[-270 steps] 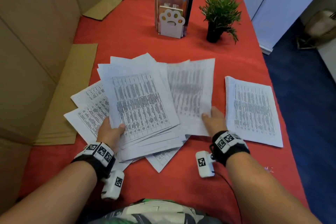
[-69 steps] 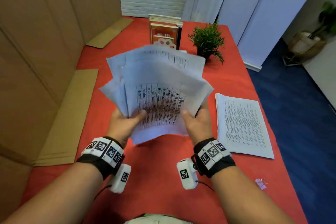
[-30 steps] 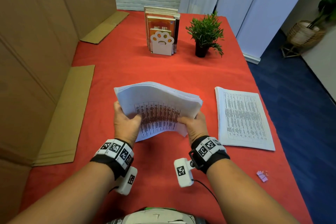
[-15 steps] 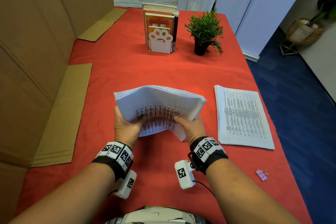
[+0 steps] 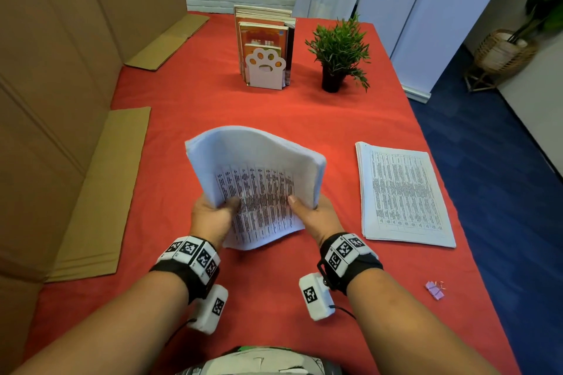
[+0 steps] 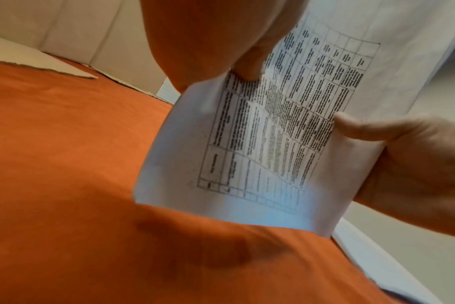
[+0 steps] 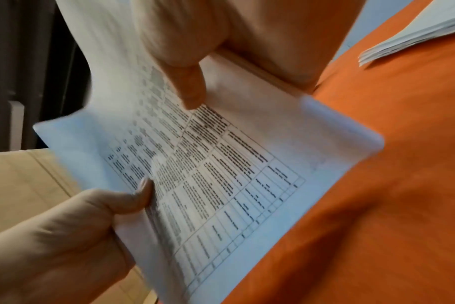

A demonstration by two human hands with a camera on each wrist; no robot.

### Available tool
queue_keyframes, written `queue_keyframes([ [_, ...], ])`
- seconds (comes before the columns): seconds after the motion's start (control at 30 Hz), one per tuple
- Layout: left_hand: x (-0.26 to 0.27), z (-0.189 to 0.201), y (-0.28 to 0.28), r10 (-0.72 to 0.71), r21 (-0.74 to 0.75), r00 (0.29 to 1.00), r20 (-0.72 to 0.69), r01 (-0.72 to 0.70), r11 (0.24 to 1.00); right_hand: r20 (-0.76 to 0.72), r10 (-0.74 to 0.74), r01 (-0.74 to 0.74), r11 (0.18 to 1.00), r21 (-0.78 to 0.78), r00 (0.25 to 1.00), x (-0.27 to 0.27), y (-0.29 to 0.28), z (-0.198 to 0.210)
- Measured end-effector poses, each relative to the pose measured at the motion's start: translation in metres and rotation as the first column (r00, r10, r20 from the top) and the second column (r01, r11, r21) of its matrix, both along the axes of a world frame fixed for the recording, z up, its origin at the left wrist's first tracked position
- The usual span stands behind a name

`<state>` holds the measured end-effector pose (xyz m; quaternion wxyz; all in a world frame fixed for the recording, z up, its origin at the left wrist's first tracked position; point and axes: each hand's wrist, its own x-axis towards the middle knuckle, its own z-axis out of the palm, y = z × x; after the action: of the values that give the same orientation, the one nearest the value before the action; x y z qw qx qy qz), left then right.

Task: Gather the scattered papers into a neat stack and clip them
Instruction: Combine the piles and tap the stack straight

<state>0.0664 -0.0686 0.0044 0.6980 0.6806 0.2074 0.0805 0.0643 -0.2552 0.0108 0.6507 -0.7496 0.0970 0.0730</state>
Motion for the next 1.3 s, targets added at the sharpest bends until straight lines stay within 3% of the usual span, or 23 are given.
queue_keyframes([
  [0.1,0.0,0.007,-0.004,0.023,-0.05,0.999,-0.036,-0.024,0.998,0.061,0.022,-0.018,0.997,-0.073,0.998,0.0,-0.005,0.002],
  [0.2,-0.004,0.006,-0.008,-0.123,-0.124,0.983,-0.134,0.107,0.987,0.034,-0.047,0.052,0.986,-0.158,0.998,0.0,-0.019,0.0],
  [0.3,-0.012,-0.001,-0.017,-0.31,-0.048,0.932,-0.19,0.306,0.951,-0.05,-0.082,0.069,0.97,-0.232,0.995,0.0,-0.037,-0.008],
  [0.4,-0.016,-0.008,-0.035,-0.296,0.011,0.924,-0.242,0.307,0.951,-0.046,-0.075,0.053,0.929,-0.365,0.996,-0.001,-0.061,-0.017],
  [0.57,-0.016,-0.023,-0.055,-0.341,0.101,0.861,-0.379,0.404,0.909,-0.015,-0.331,0.263,0.774,-0.577,0.943,0.006,-0.136,-0.028],
  [0.7,-0.016,-0.041,-0.058,-0.342,0.143,0.809,-0.478,0.455,0.879,-0.09,-0.5,0.302,0.646,-0.701,0.861,0.007,-0.214,-0.039],
  [0.83,-0.017,-0.052,-0.051,-0.33,0.059,0.754,-0.567,0.437,0.897,-0.191,-0.644,0.239,0.518,-0.821,0.741,0.005,-0.258,-0.045],
  [0.97,-0.013,-0.06,-0.044,-0.352,-0.015,0.732,-0.583,0.423,0.906,-0.334,-0.63,0.128,0.572,-0.81,0.701,0.011,-0.27,-0.052],
  [1.1,-0.012,-0.066,-0.043,-0.345,0.004,0.739,-0.579,0.425,0.905,-0.387,-0.635,0.124,0.609,-0.784,0.668,0.024,-0.27,-0.062],
  [1.23,-0.013,-0.069,-0.042,-0.324,0.002,0.767,-0.555,0.39,0.921,-0.409,-0.547,0.133,0.701,-0.701,0.73,0.03,-0.266,-0.059],
  [1.3,-0.014,-0.067,-0.038,-0.301,-0.025,0.794,-0.529,0.34,0.94,-0.353,-0.511,0.171,0.724,-0.668,0.784,0.033,-0.261,-0.051],
])
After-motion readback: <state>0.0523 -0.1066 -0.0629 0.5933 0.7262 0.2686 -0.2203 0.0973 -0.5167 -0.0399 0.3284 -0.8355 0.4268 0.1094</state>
